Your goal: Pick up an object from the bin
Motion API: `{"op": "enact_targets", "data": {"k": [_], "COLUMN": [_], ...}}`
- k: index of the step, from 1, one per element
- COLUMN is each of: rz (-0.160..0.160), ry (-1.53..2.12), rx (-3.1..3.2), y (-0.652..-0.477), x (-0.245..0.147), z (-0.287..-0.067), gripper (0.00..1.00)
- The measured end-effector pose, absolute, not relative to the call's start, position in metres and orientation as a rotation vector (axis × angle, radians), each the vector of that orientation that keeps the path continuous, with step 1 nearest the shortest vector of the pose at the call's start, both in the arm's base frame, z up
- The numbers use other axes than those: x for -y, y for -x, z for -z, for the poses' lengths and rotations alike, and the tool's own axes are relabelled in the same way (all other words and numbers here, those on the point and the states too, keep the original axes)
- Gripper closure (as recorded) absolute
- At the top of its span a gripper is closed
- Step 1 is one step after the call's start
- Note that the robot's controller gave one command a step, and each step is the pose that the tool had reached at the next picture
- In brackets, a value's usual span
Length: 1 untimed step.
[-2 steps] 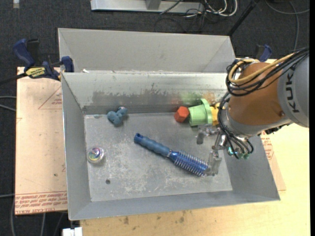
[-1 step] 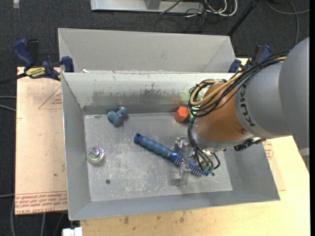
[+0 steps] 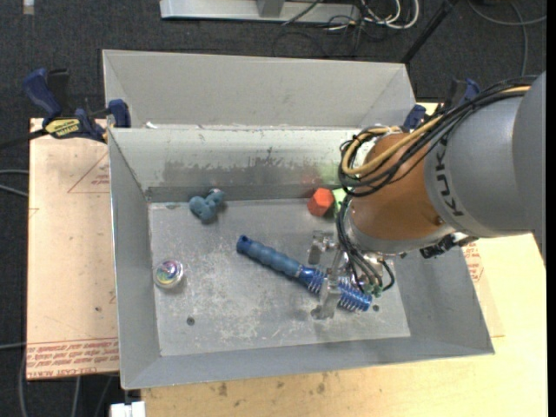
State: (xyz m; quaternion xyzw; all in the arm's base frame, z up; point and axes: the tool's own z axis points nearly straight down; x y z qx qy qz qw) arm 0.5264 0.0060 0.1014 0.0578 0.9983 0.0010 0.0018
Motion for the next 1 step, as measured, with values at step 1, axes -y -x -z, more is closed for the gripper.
{"op": "enact_targets", "data": {"k": [1], "rz": [-0.002], "ry": [-0.419], "rx": [-3.111], "y": [-0.5448], "x": [-0.0037], "z": [-0.0998], "gripper": [0.00]}}
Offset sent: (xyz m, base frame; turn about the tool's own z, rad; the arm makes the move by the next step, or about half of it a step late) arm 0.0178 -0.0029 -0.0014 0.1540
